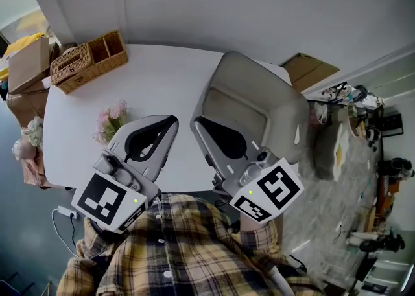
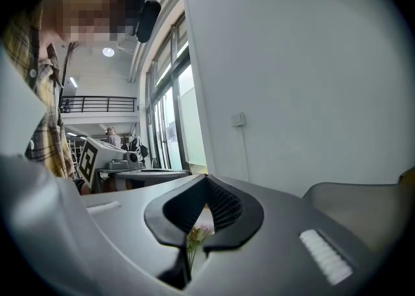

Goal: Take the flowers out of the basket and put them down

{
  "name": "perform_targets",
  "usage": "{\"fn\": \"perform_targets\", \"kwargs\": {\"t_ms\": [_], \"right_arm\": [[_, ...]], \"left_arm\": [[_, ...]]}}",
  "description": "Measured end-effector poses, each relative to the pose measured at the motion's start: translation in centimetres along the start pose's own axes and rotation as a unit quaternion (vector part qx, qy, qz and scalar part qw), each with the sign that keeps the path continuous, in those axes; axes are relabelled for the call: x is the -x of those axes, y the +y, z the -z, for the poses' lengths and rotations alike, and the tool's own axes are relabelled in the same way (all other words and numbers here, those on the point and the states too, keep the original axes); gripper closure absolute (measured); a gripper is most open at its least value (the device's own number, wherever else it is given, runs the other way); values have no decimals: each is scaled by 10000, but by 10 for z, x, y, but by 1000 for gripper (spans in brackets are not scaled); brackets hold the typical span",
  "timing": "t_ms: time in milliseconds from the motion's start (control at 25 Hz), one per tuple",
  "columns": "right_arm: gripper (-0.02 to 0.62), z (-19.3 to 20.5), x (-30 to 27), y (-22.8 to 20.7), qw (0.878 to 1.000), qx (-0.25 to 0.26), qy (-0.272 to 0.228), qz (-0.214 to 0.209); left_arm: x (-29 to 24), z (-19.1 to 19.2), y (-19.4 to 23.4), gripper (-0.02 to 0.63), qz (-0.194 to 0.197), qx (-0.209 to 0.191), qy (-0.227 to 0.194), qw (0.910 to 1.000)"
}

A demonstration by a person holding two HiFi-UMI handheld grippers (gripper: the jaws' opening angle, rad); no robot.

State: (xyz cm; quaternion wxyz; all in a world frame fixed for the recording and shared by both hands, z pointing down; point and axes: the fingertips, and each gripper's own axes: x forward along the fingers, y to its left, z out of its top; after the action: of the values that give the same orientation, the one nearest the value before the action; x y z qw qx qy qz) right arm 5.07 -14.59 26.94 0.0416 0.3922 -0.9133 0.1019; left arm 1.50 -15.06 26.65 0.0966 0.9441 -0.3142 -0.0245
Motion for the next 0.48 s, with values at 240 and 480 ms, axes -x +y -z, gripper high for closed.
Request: {"fn": "perform_targets", "kwargs": {"t_ms": [240, 480], "right_arm": [[591, 2, 0, -3, 10000, -15, 27, 0], [591, 0, 3, -5, 10000, 7, 67, -17]], "left_arm": [[-8, 4, -3, 594, 203, 2, 134, 9997], [-8, -3, 6, 595, 301, 33, 142, 9994]]}}
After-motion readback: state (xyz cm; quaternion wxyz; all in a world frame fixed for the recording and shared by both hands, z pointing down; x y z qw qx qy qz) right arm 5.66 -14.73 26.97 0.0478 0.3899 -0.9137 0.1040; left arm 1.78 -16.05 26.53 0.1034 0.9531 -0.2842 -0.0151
